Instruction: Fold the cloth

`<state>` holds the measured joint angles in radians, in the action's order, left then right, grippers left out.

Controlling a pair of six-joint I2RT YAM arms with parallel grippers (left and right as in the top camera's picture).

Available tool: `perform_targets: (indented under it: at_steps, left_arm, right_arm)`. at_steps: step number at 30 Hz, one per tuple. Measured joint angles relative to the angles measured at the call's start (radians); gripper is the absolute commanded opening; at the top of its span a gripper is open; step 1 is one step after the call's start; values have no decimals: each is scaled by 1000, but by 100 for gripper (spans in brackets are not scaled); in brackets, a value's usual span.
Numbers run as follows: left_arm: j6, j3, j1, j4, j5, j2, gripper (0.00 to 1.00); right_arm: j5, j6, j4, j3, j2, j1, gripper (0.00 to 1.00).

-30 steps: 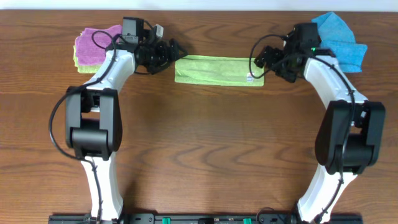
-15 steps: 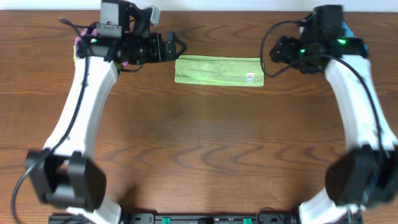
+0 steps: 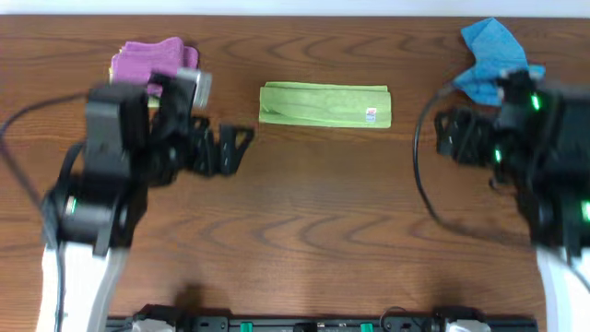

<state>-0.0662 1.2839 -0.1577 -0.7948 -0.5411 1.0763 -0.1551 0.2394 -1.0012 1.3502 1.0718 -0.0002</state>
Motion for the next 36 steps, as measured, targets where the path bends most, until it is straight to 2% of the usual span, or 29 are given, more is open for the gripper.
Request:
perform_targets:
  at_steps: [3,6,7,11,12,16,19,20,23,27,36]
  left_arm:
    - [-11,-135,0,32,47,-135,97]
    - [-42,-254,0,109,59,-175,100]
    - [-52,-293,0,142,57,-169,83]
    - [-117,-433,0,327,23,-23,39]
    - [-132,-441,0,362,18,13,35]
    - [-192,-441,-2,570,-48,194,23]
    - [-253,-439,-16,710,-101,319,6]
    - [-267,-433,-25,737,-113,363,6]
    - [-299,-399,-51,755,-126,459,6]
    - [-320,-290,-84,755,-135,584,6]
    - [-293,24,-115,655,-122,821,6]
  right_arm:
    - [0,-2,19,-108,-136,27,92]
    - [-1,14,50,-226,-211,44,92]
    - [-4,20,76,-270,-214,46,81]
    - [-35,45,214,-421,-129,48,78]
    - [-43,46,249,-439,-100,49,77]
    - [-93,65,376,-457,53,61,59]
    - [-130,71,473,-459,171,79,31]
    - [-139,77,511,-459,204,86,20]
    - [-157,100,594,-460,268,103,2]
    - [-171,110,655,-449,320,110,1]
    - [-166,103,655,-243,532,110,2]
